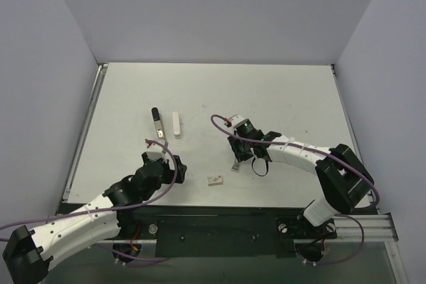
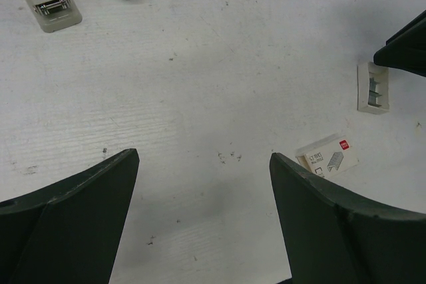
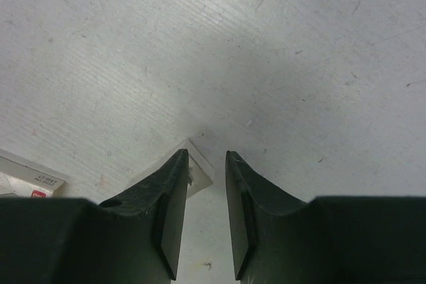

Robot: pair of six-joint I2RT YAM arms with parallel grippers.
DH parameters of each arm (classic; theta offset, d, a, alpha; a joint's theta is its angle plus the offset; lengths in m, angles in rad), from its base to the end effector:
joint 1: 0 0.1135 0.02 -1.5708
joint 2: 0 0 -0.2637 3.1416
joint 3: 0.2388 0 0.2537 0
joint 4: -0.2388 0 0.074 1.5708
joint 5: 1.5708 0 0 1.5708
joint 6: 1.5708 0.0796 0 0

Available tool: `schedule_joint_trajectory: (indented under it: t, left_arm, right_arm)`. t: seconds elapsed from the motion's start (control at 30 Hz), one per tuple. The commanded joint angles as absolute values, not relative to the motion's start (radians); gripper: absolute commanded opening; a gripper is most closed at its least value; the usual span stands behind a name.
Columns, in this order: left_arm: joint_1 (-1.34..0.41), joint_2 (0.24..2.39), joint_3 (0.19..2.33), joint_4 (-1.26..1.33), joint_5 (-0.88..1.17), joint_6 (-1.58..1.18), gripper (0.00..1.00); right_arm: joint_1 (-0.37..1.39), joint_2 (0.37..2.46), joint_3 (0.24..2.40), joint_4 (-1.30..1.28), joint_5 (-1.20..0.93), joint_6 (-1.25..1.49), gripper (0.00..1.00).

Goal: Unload the staples from the stapler

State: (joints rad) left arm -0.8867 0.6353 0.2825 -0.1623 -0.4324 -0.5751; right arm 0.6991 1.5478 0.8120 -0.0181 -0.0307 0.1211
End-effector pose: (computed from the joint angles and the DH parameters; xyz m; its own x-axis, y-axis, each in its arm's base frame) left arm 0.1441 -0.1239 0.1691 -0.5186 -0.1455 -0.8425 0.2278 0.9263 -0.3001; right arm 0.2655 0.2264 0.1511 -0.5999 -0.3466 -0.7212 -0.5922 0.7984 0.1089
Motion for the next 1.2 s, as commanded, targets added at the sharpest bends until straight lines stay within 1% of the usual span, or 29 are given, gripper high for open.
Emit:
schedule_joint_trajectory:
  t: [0.0, 0.5, 1.17]
  left_arm:
    - [-0.884, 0.624, 0.285, -0.138, -0.428, -0.577, 0.91]
    - [-0.884, 0.624, 0.285, -0.138, -0.431, -0.577, 0.91]
    - [-0.884, 0.620, 0.285, -0.140, -0.431, -0.577, 0.91]
  right_arm:
    - [0.692, 1.523, 0.812, -0.026, -0.032, 0.107, 0.25]
    - [0.692, 1.490, 0.781, -0.032, -0.037, 0.118, 0.24]
    - [0.693, 1.542, 0.793, -0.034, -0.040, 0.117, 0.22]
